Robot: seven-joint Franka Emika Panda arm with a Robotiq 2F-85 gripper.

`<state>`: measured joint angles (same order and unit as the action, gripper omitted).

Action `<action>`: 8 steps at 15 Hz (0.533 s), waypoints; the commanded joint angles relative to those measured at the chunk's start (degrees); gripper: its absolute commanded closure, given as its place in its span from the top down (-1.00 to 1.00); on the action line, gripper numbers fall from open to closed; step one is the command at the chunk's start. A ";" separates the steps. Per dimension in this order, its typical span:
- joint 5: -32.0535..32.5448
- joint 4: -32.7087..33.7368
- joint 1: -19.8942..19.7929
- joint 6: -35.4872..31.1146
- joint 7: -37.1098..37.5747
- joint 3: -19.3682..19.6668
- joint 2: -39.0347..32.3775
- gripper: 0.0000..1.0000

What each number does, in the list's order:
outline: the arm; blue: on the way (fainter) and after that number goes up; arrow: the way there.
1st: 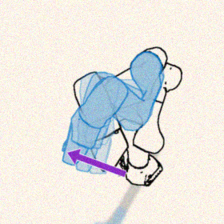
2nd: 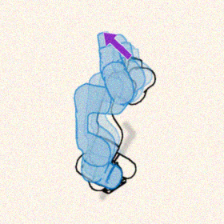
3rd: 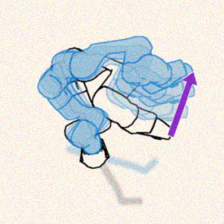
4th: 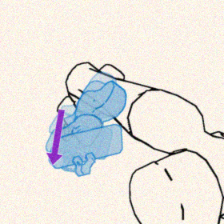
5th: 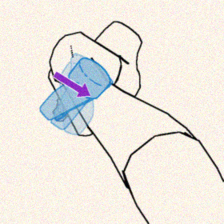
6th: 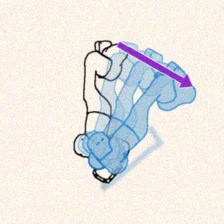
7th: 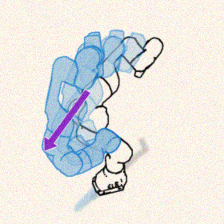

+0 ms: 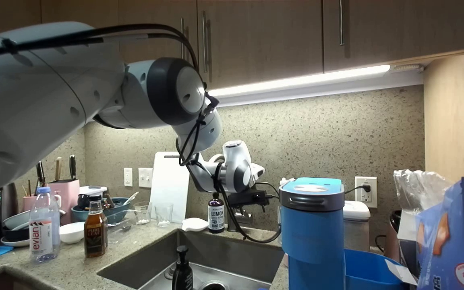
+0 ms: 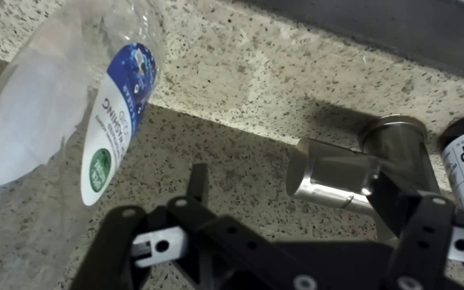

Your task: Open the tab

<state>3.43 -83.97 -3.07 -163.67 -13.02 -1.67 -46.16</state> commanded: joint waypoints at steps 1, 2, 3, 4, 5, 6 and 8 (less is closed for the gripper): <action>0.34 1.23 -0.60 0.15 0.19 -0.69 -0.69 1.00; 0.32 1.43 -0.65 0.12 0.14 -0.77 -0.80 1.00; 0.32 1.66 -0.68 0.10 0.13 -0.77 -0.94 1.00; 0.39 1.79 -0.61 0.09 0.22 -0.63 -1.01 1.00; 0.48 1.89 -0.41 -0.01 0.54 -0.30 -1.09 1.00; 0.59 1.01 -0.19 0.07 0.52 -0.34 -0.52 1.00; 0.59 1.16 -0.22 0.07 0.52 -0.33 -0.59 1.00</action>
<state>3.43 -82.84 -3.18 -163.67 -13.02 -1.81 -46.75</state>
